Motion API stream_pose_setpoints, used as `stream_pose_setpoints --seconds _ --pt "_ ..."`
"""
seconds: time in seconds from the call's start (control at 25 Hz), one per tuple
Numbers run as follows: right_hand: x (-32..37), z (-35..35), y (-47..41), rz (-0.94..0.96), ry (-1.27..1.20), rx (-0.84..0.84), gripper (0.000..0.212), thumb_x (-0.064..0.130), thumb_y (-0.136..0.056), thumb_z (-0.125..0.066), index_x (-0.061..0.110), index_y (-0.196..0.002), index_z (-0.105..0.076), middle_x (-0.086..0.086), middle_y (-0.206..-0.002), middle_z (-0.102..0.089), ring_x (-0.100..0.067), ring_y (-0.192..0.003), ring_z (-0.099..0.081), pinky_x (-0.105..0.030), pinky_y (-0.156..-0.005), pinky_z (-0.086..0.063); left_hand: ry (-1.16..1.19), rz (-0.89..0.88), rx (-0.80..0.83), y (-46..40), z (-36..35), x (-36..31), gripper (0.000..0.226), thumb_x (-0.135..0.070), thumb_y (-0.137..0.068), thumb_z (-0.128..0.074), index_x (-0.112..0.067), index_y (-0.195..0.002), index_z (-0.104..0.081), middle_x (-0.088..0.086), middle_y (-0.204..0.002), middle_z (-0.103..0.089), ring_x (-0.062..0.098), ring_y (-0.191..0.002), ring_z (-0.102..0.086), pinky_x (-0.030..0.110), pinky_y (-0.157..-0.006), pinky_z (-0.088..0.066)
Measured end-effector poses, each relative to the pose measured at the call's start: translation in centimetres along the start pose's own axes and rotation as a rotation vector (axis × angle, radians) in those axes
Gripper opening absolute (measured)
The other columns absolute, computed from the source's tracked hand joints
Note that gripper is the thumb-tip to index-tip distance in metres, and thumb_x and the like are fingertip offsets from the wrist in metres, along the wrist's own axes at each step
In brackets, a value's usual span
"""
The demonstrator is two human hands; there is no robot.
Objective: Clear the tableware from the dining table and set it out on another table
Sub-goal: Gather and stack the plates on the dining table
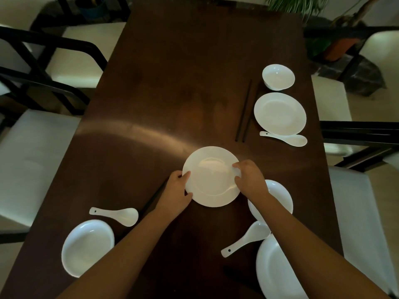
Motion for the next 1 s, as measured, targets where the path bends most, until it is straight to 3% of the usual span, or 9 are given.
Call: stream_pose_setpoints --seconds 0.16,0.32,0.48,0.68,0.8,0.92,1.0 --pt "0.1 0.2 0.2 0.085 0.091 0.003 0.041 0.015 -0.085 -0.059 0.013 -0.125 -0.053 -0.011 -0.132 -0.048 -0.027 -0.118 -0.049 -0.037 -0.099 -0.044 -0.306 -0.123 -0.196 0.5 0.7 -3.1 0.066 -0.042 -0.088 -0.05 -0.019 -0.144 -0.024 0.014 -0.151 -0.023 0.03 -0.137 -0.022 0.042 -0.108 -0.03" --pt "-0.1 2.3 0.5 0.136 0.045 -0.122 0.039 0.017 -0.088 -0.056 0.013 -0.127 -0.053 -0.011 -0.135 -0.048 -0.025 -0.121 -0.047 -0.036 -0.098 -0.043 -0.432 -0.261 0.04 0.2 -3.9 -6.5 0.069 -0.053 -0.089 -0.038 -0.033 -0.146 -0.004 0.005 -0.158 0.001 0.026 -0.144 0.001 0.05 -0.114 -0.003" --pt "-2.6 7.2 -0.8 0.135 0.029 -0.302 0.037 0.014 -0.088 -0.055 0.011 -0.125 -0.055 -0.014 -0.132 -0.05 -0.028 -0.122 -0.046 -0.038 -0.098 -0.041 -0.421 -0.213 0.14 -1.3 -5.9 -7.0 0.072 -0.055 -0.086 -0.042 -0.037 -0.145 -0.005 0.001 -0.158 0.006 0.024 -0.144 0.006 0.052 -0.113 -0.005" --pt "-8.4 13.0 -5.1 0.004 -0.007 -0.452 0.042 0.015 -0.087 -0.057 0.013 -0.129 -0.052 -0.013 -0.137 -0.045 -0.028 -0.126 -0.041 -0.037 -0.099 -0.041 -0.445 -0.156 0.149 -3.8 -5.8 -7.6 0.074 -0.056 -0.085 -0.043 -0.037 -0.145 -0.005 -0.002 -0.158 0.008 0.023 -0.144 0.008 0.052 -0.114 -0.006" --pt "-12.4 15.5 -8.0 -0.167 -0.204 -0.519 0.051 0.015 -0.085 -0.061 0.008 -0.133 -0.045 -0.018 -0.138 -0.044 -0.031 -0.128 -0.04 -0.038 -0.102 -0.038 -0.451 -0.126 0.126 -4.9 -5.7 -7.8 0.074 -0.058 -0.084 -0.042 -0.038 -0.145 -0.004 -0.003 -0.158 0.008 0.022 -0.144 0.007 0.051 -0.114 -0.008" --pt "-15.9 15.9 -11.1 -0.378 -0.368 -0.392 0.064 0.019 -0.084 -0.063 0.002 -0.138 -0.035 -0.02 -0.137 -0.047 -0.032 -0.128 -0.043 -0.038 -0.103 -0.036 -0.474 -0.121 0.103 -5.1 -5.6 -8.2 0.074 -0.061 -0.084 -0.041 -0.039 -0.145 -0.006 -0.004 -0.158 0.006 0.022 -0.144 0.004 0.05 -0.115 -0.01" --pt "-16.3 15.6 -12.4 -0.396 -0.409 -0.324 0.047 0.016 -0.081 -0.064 0.0 -0.123 -0.05 -0.02 -0.124 -0.059 -0.032 -0.117 -0.053 -0.032 -0.089 -0.044 -0.484 -0.117 0.105 -5.1 -5.6 -8.2 0.074 -0.061 -0.084 -0.04 -0.039 -0.145 -0.006 -0.004 -0.158 0.007 0.022 -0.144 0.004 0.05 -0.115 -0.01"
Point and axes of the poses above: each hand's wrist, its own y-axis away from the middle knuckle, its own z-axis out of the back of the hand, x = y × z, the point moved 8 cm from there along -y, towards the middle knuckle
